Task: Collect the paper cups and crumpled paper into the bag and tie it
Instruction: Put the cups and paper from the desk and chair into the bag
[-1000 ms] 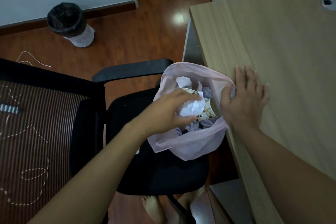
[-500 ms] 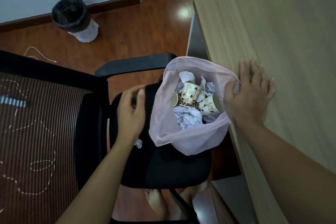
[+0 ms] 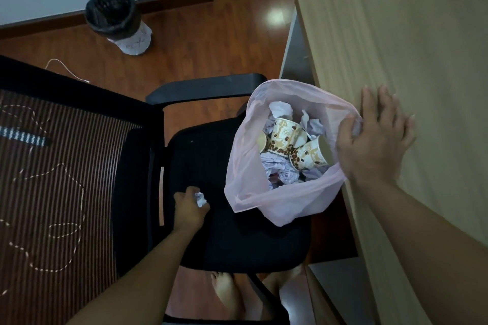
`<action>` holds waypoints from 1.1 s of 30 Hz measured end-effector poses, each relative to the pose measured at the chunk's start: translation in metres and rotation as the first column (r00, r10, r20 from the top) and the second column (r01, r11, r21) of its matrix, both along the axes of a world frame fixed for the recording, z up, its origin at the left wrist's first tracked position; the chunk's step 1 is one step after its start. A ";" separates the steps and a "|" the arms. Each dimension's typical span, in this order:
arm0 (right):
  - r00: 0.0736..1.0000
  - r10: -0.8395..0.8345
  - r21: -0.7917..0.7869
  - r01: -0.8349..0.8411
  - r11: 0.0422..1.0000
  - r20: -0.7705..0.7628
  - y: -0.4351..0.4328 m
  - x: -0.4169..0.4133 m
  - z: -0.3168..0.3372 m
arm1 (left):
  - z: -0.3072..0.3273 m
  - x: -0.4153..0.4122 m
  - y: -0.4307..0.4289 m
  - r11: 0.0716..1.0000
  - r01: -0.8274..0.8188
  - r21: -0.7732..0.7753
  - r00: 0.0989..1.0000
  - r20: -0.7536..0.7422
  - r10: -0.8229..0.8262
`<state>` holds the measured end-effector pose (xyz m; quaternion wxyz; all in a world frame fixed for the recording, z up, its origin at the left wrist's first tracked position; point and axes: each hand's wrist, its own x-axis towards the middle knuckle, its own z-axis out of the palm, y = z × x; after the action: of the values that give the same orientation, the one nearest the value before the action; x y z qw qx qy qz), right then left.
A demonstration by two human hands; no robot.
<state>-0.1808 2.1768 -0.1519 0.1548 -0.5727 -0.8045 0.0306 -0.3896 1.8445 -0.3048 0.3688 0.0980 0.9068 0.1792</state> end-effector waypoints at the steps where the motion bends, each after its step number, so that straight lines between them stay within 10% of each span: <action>1: 1.000 -0.001 0.003 0.001 1.000 0.003 0.000 0.000 0.000 | 0.001 -0.002 0.002 0.999 -0.027 0.018 1.000 0.010 0.027; 7: 1.000 -0.001 -0.013 0.001 1.000 0.009 0.000 0.000 0.002 | 0.076 -0.027 0.068 0.767 -0.440 0.466 0.898 0.222 0.380; 12: 1.000 -0.008 -0.012 0.008 1.000 0.002 0.001 0.000 0.001 | 0.191 -0.028 0.138 0.534 -0.334 0.777 0.940 0.313 0.132; 16: 1.000 -0.002 -0.023 0.002 1.000 0.008 0.002 0.001 0.001 | 0.216 -0.010 0.166 0.630 0.116 0.768 0.952 0.096 -0.292; 22: 1.000 0.002 -0.031 -0.002 1.000 -0.015 0.001 0.002 -0.002 | 0.178 0.023 0.168 0.629 0.667 0.400 0.731 -0.185 -0.657; 29: 0.993 -0.008 -0.073 -0.001 0.997 -0.116 0.003 0.003 -0.004 | 0.164 0.035 0.154 0.772 0.494 0.400 0.830 -0.481 -0.283; 33: 0.981 -0.003 -0.100 -0.017 0.995 -0.196 0.004 0.005 -0.004 | 0.142 0.030 0.150 0.947 0.158 0.281 0.978 -0.174 -0.111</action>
<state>-0.1756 2.1808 -0.1559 0.2038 -0.5710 -0.7848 0.1280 -0.3594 1.9942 -0.1627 0.2894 0.2270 0.8874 0.2779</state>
